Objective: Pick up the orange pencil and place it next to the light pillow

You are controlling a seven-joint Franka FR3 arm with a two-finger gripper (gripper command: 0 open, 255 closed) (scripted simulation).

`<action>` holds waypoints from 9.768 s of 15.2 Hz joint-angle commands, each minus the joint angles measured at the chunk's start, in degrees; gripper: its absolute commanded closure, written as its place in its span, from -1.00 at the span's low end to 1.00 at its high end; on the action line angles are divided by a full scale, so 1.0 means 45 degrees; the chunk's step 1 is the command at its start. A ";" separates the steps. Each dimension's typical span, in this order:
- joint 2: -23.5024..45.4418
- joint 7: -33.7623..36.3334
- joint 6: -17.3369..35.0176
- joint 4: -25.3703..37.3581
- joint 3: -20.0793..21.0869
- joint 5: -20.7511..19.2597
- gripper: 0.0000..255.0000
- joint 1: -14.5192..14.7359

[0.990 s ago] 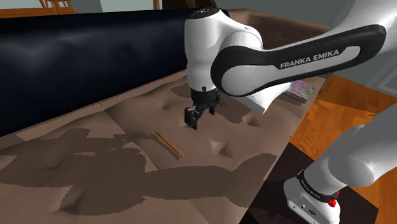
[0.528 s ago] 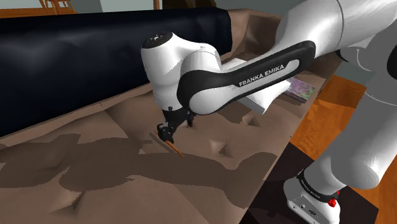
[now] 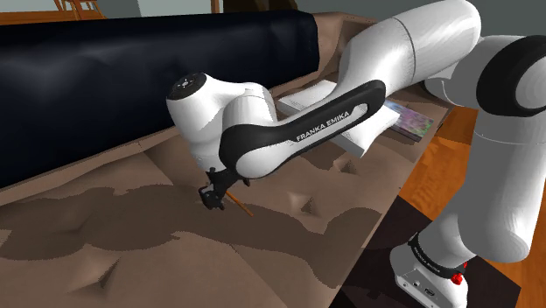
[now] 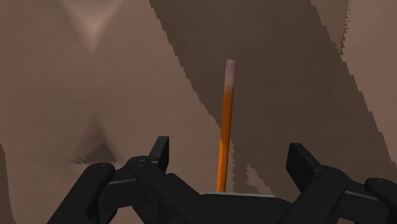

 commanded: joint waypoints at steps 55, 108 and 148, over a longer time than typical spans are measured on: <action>-0.1184 -0.1191 -0.4687 0.3927 0.0466 0.0917 1.00 0.0130; -1.7681 -1.5540 -0.2680 -1.0660 -1.0056 0.0987 1.00 -0.4551; -1.6969 -1.4206 0.3051 -1.5818 -1.0981 -0.0393 1.00 -0.5078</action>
